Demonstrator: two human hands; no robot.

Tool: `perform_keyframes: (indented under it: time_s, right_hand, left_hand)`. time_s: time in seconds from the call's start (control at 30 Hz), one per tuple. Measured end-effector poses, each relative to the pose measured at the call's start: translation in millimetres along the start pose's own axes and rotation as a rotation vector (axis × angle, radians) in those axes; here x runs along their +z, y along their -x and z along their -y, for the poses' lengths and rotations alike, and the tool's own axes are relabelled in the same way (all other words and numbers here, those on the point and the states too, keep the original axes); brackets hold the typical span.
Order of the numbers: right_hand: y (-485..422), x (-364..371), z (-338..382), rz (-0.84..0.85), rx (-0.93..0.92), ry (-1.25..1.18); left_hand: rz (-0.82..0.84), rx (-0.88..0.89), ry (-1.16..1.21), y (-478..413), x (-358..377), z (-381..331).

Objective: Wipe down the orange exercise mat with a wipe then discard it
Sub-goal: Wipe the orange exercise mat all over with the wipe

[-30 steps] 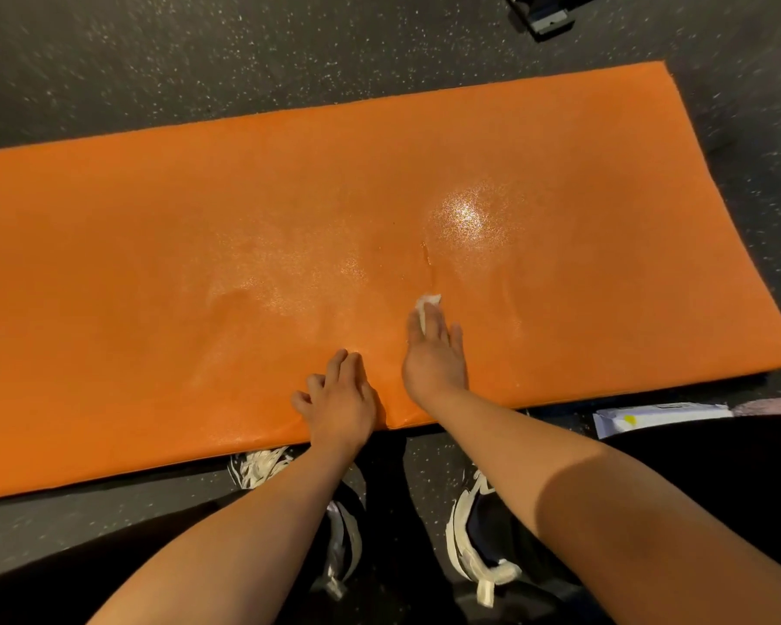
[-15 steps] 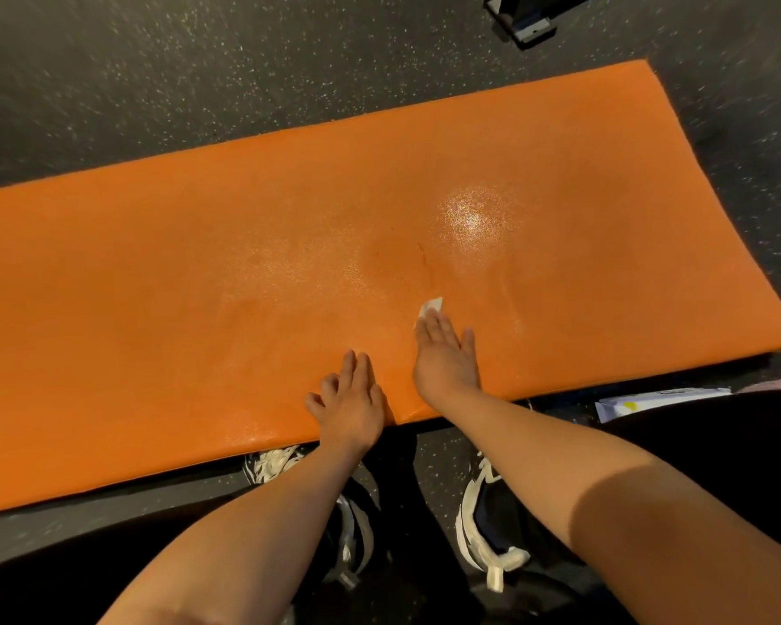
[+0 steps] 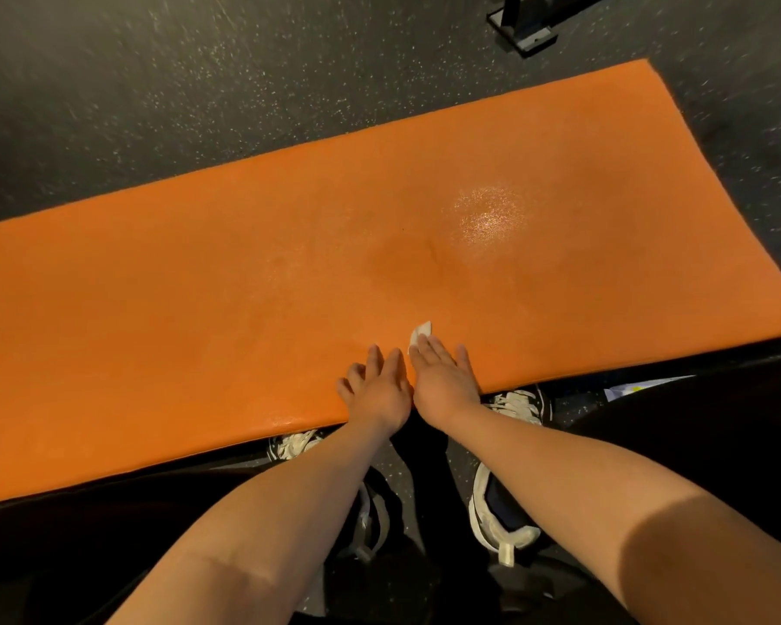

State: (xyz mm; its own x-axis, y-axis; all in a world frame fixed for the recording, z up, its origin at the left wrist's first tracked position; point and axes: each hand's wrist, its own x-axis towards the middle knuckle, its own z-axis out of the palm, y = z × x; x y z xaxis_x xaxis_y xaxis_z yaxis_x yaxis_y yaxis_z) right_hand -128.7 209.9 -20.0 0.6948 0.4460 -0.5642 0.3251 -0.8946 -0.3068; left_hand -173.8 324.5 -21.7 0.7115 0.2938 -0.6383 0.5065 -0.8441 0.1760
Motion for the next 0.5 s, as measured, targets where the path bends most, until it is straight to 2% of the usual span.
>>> perform_keyframes:
  time_s: [0.07, 0.13, 0.23, 0.3, 0.5]
  right_hand:
    - [3, 5, -1, 0.024, -0.105, 0.013]
    - [3, 0, -13, 0.011, -0.122, 0.04]
    - [4, -10, -24, -0.032, 0.042, 0.047]
    - [9, -11, -20, -0.043, 0.083, 0.039]
    - [20, -6, -26, 0.02, -0.125, 0.05]
  left_hand:
    - [-0.008, 0.022, -0.007, 1, -4, -2]
    - [0.006, 0.025, 0.014, 2, -5, -4]
    - [0.018, 0.017, 0.034, 8, -4, -6]
    - [0.009, 0.014, 0.045, 11, -2, -8]
    - [0.027, 0.06, 0.047, 22, 0, -15]
